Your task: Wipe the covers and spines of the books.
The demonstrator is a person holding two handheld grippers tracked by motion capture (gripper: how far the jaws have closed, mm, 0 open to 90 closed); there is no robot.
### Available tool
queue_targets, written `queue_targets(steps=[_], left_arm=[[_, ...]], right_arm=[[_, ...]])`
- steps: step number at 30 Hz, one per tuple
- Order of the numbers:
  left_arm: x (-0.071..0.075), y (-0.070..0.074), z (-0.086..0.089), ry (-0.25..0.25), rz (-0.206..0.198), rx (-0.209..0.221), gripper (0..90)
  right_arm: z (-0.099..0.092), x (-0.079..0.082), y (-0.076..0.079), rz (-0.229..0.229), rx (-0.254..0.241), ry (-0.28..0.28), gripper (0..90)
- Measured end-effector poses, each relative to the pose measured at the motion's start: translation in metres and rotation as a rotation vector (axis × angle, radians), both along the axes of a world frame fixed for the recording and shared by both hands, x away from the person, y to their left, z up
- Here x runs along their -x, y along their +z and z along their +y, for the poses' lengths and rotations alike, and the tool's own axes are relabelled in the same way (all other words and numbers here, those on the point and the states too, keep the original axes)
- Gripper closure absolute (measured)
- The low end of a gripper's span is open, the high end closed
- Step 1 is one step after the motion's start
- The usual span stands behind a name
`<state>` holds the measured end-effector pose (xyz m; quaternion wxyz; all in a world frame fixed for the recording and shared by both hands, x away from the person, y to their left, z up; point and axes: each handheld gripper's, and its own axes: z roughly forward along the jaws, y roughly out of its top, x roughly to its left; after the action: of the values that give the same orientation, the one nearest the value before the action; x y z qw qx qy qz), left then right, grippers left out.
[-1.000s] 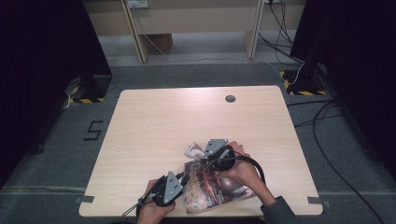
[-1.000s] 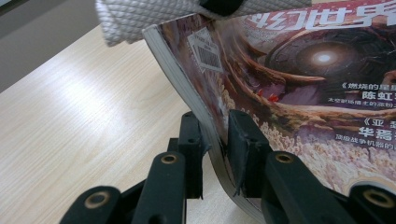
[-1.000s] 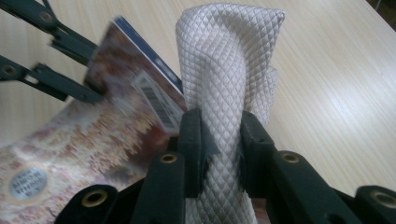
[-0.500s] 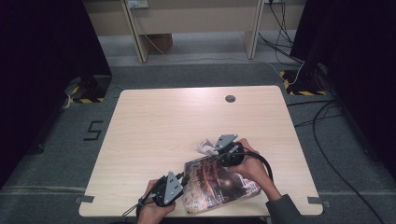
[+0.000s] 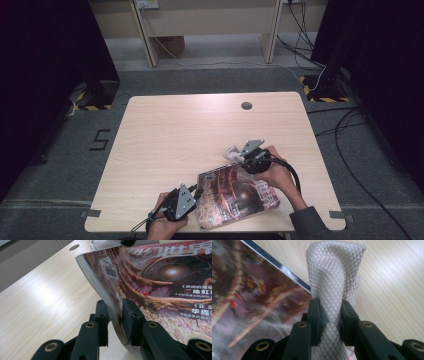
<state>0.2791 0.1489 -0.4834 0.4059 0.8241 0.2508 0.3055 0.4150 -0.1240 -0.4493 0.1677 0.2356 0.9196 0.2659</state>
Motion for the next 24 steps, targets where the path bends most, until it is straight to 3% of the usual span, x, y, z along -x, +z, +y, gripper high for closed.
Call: queue_targets(steps=[18, 23, 24], left_arm=[[0.001, 0.001, 0.0, -0.006, -0.006, -0.001, 75.0], [0.001, 0.001, 0.0, -0.006, -0.009, -0.002, 75.0], [0.001, 0.001, 0.0, -0.006, -0.008, 0.0, 75.0]], right_arm=[[-0.039, -0.026, -0.023, 0.0, 0.091, -0.162, 74.0], [-0.042, -0.027, -0.025, 0.007, 0.087, -0.173, 74.2], [-0.042, -0.028, -0.024, -0.009, 0.102, -0.146, 74.3]])
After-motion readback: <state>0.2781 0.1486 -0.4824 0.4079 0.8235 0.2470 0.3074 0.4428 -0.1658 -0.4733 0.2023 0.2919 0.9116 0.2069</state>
